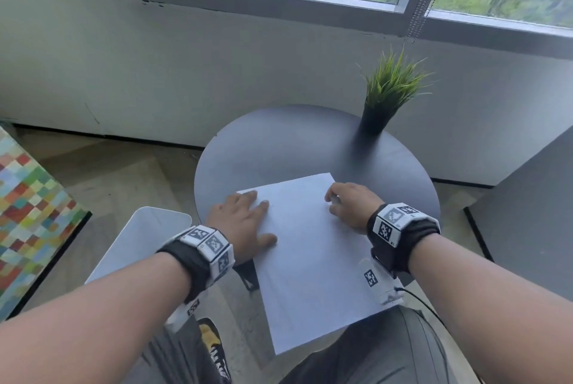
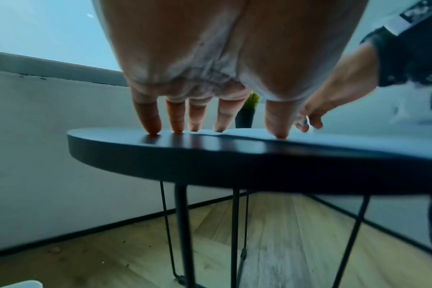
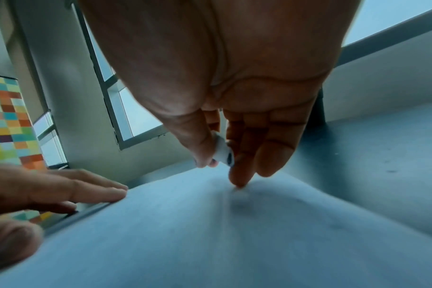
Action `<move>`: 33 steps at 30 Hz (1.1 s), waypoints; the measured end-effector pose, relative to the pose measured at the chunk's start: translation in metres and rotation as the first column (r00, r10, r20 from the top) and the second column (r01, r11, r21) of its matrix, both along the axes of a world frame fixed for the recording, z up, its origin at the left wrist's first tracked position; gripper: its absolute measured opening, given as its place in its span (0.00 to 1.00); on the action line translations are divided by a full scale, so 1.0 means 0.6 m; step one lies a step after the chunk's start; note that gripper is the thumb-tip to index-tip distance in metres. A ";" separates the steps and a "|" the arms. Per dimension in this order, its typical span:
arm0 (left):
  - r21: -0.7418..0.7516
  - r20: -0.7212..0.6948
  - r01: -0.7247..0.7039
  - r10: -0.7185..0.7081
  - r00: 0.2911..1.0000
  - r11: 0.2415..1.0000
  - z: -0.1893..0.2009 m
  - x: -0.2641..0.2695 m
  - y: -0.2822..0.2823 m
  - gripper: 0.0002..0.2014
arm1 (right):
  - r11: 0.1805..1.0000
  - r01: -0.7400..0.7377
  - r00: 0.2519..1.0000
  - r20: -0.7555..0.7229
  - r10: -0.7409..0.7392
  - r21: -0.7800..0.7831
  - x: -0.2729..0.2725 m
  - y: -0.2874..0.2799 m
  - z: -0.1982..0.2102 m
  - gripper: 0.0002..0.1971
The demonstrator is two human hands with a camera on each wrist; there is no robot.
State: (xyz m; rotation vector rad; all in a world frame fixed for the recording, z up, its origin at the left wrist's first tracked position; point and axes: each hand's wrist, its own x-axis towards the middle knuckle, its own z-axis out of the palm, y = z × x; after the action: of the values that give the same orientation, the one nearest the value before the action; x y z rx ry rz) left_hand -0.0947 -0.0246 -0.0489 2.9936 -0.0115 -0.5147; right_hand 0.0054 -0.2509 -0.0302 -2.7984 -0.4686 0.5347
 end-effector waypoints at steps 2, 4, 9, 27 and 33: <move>-0.004 -0.006 0.022 -0.022 1.000 1.000 -0.006 -0.012 -0.002 0.38 | 0.994 -0.007 1.000 -0.026 0.010 0.106 -0.014 0.017 0.003 0.10; 0.017 0.009 0.093 -0.093 0.996 0.996 -0.014 -0.021 -0.012 0.37 | 0.979 -0.036 0.995 -0.086 0.054 0.200 -0.035 0.036 -0.002 0.09; -0.003 -0.080 0.375 -0.374 0.924 0.927 -0.028 -0.031 -0.012 0.48 | 0.970 -0.057 0.994 -0.077 0.078 0.238 -0.057 0.045 -0.026 0.09; -0.054 0.078 0.236 -0.232 0.970 0.970 0.021 -0.034 -0.009 0.25 | 0.978 0.061 0.998 -0.003 -0.062 0.200 -0.032 0.032 -0.022 0.07; -0.072 0.032 0.094 -0.092 0.995 0.993 0.016 0.029 0.030 0.42 | 0.972 -0.081 0.994 -0.051 0.095 0.222 -0.029 0.016 -0.013 0.09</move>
State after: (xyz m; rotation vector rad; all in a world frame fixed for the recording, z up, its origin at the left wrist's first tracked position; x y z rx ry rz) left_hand -0.0772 -0.0064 -0.0395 2.9390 -0.1691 -0.4699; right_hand -0.0117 -0.2415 -0.0380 -2.5524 -0.6025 0.5492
